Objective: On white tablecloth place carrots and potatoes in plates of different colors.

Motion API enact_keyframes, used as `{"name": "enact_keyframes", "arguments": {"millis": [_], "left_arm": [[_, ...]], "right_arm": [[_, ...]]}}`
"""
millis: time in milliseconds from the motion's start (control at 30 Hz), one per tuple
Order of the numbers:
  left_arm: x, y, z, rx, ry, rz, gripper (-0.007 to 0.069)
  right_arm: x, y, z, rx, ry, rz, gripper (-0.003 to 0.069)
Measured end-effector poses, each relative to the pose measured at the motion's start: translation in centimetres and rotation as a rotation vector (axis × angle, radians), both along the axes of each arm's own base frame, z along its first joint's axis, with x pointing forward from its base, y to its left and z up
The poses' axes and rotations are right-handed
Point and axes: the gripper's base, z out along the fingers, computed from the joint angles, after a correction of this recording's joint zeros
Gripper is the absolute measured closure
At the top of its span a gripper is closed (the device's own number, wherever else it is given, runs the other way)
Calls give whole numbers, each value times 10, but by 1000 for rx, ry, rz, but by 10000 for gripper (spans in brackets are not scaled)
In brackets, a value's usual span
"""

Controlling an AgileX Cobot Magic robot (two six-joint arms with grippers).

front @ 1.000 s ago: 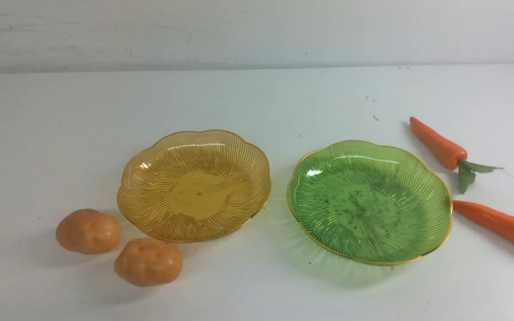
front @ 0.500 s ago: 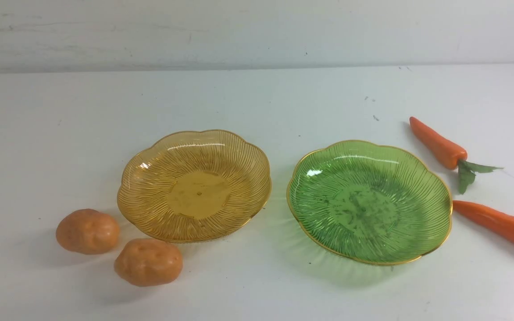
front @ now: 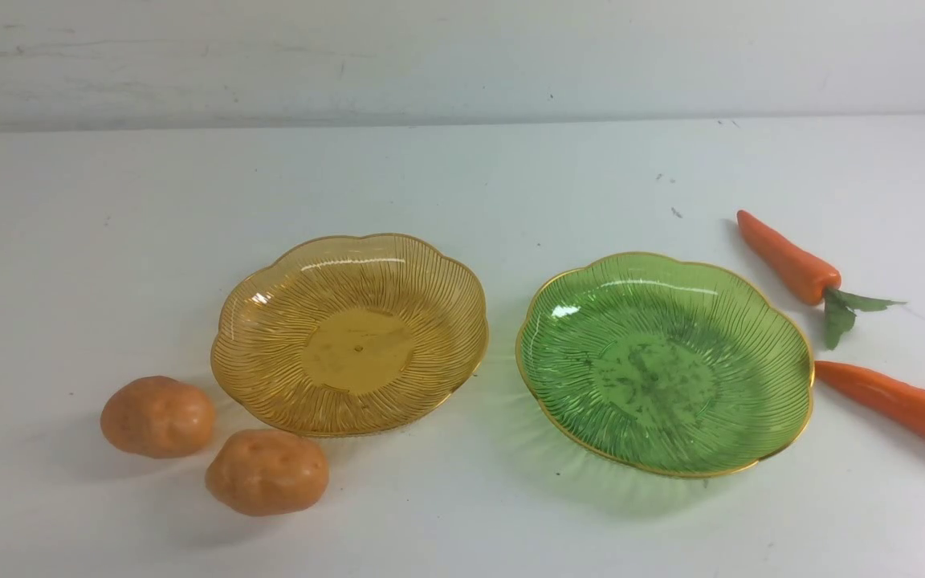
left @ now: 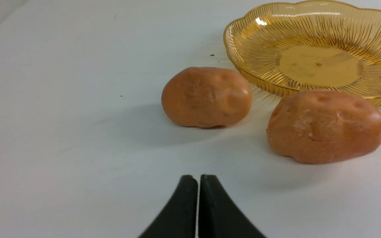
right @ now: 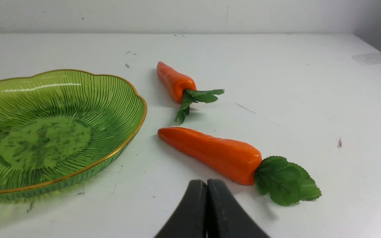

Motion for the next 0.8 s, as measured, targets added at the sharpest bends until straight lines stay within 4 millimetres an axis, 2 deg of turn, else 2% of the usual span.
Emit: {"name": "enact_keyframes", "arguments": {"millis": [267, 400, 433, 500, 567, 600, 633, 700, 800], "left_arm": [[0, 0, 0, 0, 0, 0, 628], [0, 0, 0, 0, 0, 0, 628], [0, 0, 0, 0, 0, 0, 628], [0, 0, 0, 0, 0, 0, 628], [0, 0, 0, 0, 0, 0, 628], [0, 0, 0, 0, 0, 0, 628], [0, 0, 0, 0, 0, 0, 628], [0, 0, 0, 0, 0, 0, 628], [0, 0, 0, 0, 0, 0, 628]], "right_arm": [[0, -2, 0, -100, 5, 0, 674], [0, -1, 1, -59, -1, -2, 674], [0, 0, 1, 27, -11, -5, 674], [1, 5, 3, 345, -53, -14, 674], [1, 8, 5, 550, -78, -23, 674], [2, 10, 7, 723, -93, -27, 674], [2, 11, 8, 809, -100, -30, 674], [2, 12, 9, 918, -109, -32, 674], [2, 12, 11, 956, -125, -32, 674]]}}
